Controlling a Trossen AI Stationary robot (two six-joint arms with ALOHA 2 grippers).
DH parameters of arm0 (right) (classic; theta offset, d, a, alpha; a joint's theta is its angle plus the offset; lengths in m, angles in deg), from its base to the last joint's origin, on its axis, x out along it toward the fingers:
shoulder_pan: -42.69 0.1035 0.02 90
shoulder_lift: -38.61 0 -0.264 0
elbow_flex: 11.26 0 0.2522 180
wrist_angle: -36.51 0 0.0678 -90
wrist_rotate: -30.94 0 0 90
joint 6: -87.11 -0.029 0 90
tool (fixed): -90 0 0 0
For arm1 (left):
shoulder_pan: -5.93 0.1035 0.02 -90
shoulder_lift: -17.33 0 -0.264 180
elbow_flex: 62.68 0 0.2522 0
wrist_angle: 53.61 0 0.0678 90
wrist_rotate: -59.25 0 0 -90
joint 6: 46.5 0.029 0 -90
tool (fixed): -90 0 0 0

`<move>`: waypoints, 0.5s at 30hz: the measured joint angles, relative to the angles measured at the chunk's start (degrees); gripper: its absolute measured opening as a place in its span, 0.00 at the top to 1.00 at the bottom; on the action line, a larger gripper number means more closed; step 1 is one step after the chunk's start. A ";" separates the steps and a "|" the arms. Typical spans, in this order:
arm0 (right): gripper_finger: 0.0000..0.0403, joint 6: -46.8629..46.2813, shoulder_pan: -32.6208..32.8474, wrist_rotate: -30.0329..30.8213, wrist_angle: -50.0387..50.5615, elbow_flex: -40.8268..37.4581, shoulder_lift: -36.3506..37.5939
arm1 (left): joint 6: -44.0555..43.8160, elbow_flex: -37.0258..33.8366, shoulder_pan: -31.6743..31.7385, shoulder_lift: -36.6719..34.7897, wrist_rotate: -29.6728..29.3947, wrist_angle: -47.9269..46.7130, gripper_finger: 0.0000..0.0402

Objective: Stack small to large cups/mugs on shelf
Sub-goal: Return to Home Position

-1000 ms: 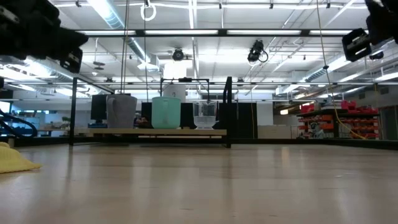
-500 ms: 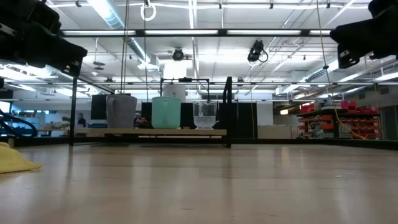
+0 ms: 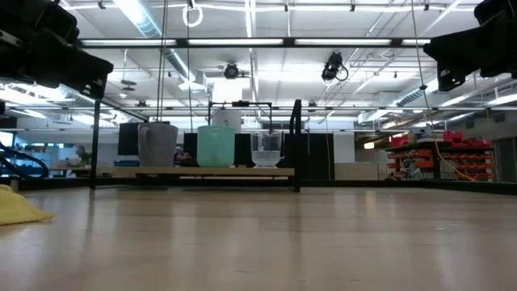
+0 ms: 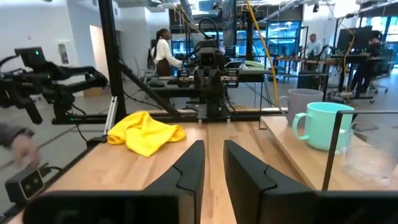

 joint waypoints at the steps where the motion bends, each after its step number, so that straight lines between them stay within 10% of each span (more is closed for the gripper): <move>1: 0.84 -0.36 0.00 -0.01 0.00 0.00 0.00 | 0.00 -0.01 0.00 0.00 0.00 0.02 0.91; 15: 0.84 -0.41 0.00 -0.04 0.00 0.00 0.00 | 0.01 -0.07 0.00 0.00 0.00 0.19 0.93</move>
